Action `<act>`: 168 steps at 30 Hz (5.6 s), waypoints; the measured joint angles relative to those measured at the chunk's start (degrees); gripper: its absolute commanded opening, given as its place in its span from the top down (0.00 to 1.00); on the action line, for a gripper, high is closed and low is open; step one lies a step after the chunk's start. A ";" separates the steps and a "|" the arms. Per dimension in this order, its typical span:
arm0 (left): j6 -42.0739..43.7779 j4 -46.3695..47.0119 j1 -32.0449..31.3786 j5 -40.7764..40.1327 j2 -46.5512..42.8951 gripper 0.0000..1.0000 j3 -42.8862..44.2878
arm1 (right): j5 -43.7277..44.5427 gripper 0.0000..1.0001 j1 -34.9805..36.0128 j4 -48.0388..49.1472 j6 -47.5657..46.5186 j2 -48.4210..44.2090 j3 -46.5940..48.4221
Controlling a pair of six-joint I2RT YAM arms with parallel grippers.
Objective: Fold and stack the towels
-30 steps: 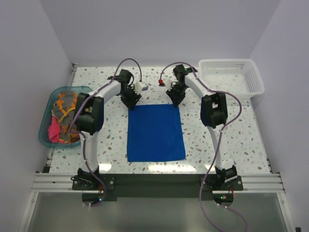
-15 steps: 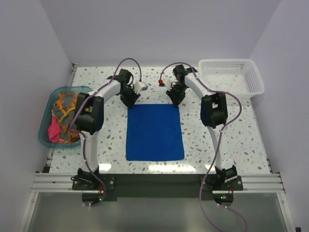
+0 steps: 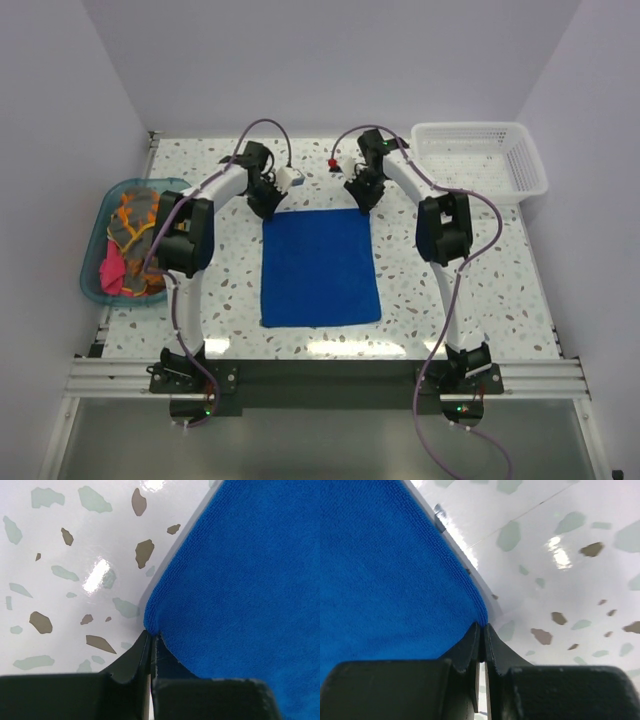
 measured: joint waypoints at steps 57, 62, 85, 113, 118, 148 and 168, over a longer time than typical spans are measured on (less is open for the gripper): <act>-26.45 19.28 -11.02 -9.16 -35.47 1.00 -36.06 | 15.30 1.00 4.74 29.00 1.88 -43.56 -48.19; -30.18 19.50 -11.21 -9.09 -37.81 1.00 -39.95 | 15.78 1.00 7.02 29.40 7.17 -45.90 -54.12; -38.73 19.61 -11.28 -5.18 -41.53 1.00 -42.47 | 19.26 1.00 7.96 29.90 14.40 -51.98 -58.73; -42.14 20.85 -12.92 -4.79 -32.17 1.00 -45.92 | 17.51 1.00 8.59 31.41 16.48 -45.22 -65.37; -41.38 19.43 -12.92 -7.91 -29.33 1.00 -41.97 | 16.55 1.00 8.59 32.11 16.76 -43.85 -65.35; -37.38 14.40 -14.78 -9.92 -38.97 1.00 -41.20 | 17.35 1.00 8.72 29.24 19.69 -57.48 -67.32; -38.64 16.92 -16.61 -8.55 -37.46 0.52 -46.80 | 13.16 0.74 9.73 27.04 21.03 -51.93 -68.70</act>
